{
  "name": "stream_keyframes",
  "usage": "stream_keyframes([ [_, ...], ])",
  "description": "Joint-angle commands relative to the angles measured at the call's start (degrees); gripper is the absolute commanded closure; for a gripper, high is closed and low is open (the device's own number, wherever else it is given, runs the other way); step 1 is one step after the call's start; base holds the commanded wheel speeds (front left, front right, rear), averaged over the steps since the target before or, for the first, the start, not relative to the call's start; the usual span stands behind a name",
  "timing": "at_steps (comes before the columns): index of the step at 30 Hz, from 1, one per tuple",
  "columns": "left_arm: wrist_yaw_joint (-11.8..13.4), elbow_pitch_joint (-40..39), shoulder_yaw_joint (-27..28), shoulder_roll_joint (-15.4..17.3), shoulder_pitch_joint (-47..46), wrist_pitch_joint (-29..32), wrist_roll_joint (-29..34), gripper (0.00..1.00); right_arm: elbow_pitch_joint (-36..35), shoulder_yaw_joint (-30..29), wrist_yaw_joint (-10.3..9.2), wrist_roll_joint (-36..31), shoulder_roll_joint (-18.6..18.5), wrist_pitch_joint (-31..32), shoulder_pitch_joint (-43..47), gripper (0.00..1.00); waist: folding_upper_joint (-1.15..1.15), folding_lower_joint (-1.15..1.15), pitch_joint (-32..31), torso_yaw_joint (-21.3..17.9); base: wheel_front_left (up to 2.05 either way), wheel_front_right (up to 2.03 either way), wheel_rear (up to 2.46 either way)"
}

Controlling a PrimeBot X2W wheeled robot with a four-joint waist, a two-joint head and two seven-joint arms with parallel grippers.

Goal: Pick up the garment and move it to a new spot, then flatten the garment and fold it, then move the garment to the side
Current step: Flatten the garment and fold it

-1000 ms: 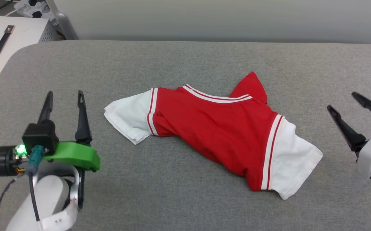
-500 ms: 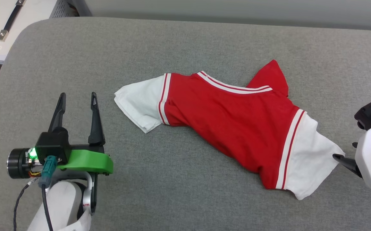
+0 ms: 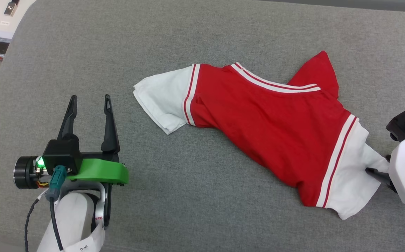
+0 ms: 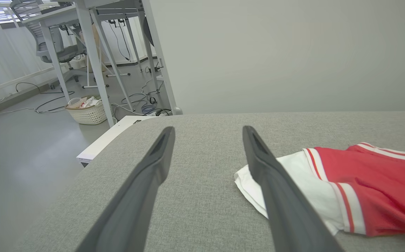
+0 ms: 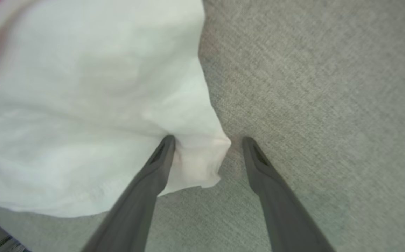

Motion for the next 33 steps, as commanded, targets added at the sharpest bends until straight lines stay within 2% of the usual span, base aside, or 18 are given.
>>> stream_keyframes([
  [1, -0.59, 0.39, 0.72, -0.43, -0.65, -0.32, 0.85, 0.00, 1.83, 2.93, 0.00, 0.12, 2.27, -1.28, 1.25, 0.96, 0.00, 0.00, -0.29, -0.39, 0.00, 0.00, 0.00],
  [2, -0.88, 0.64, 1.08, -0.54, -0.65, -0.32, 1.08, 0.00, 2.02, 3.22, 0.00, 0.16, 2.26, -2.12, 0.92, 1.00, 0.00, 0.00, -0.53, -0.64, 0.00, 0.00, 0.00],
  [10, -4.58, 4.37, 3.29, 0.80, -2.41, -0.32, 2.99, 0.00, 2.23, 1.12, 0.00, -0.56, 0.77, -12.02, -1.43, 1.00, 0.00, 0.00, -3.78, -3.70, 0.00, 0.00, 0.00],
  [14, -7.38, 7.62, 3.58, 2.82, -5.44, -0.32, 3.51, 0.00, 1.94, -1.48, 0.00, -0.31, -0.77, -14.79, -1.04, 1.00, 0.00, 0.00, -5.18, -5.61, 0.00, 0.00, 0.00],
  [20, -13.22, 15.19, 2.14, 5.74, -13.51, 1.44, 2.67, 0.00, 1.49, -5.30, 0.00, -1.02, -2.23, -17.36, 0.33, 1.00, 0.00, 0.00, -5.59, -7.66, 0.00, 0.00, 0.00],
  [23, -15.59, 19.22, -0.23, 7.68, -18.52, 7.54, 1.74, 0.00, 0.68, -6.85, 0.00, -1.32, -2.31, -18.05, 1.31, 1.00, 0.00, 0.00, -5.27, -8.65, 0.00, 0.00, 0.00],
  [27, -16.84, 22.59, -3.83, 8.93, -24.50, 18.18, -3.71, 0.00, -0.14, -8.38, 0.00, -1.68, -1.87, -18.54, 2.73, 1.00, 0.00, 0.00, -4.68, -9.68, 0.00, 0.00, 0.00],
  [33, -16.95, 22.59, -15.98, 14.06, -31.04, 41.41, -18.93, 0.00, -0.69, -10.06, 0.00, -2.45, -1.26, -18.90, 4.04, 1.00, 0.00, 0.00, -3.31, -10.68, 0.00, 0.00, 0.00],
])
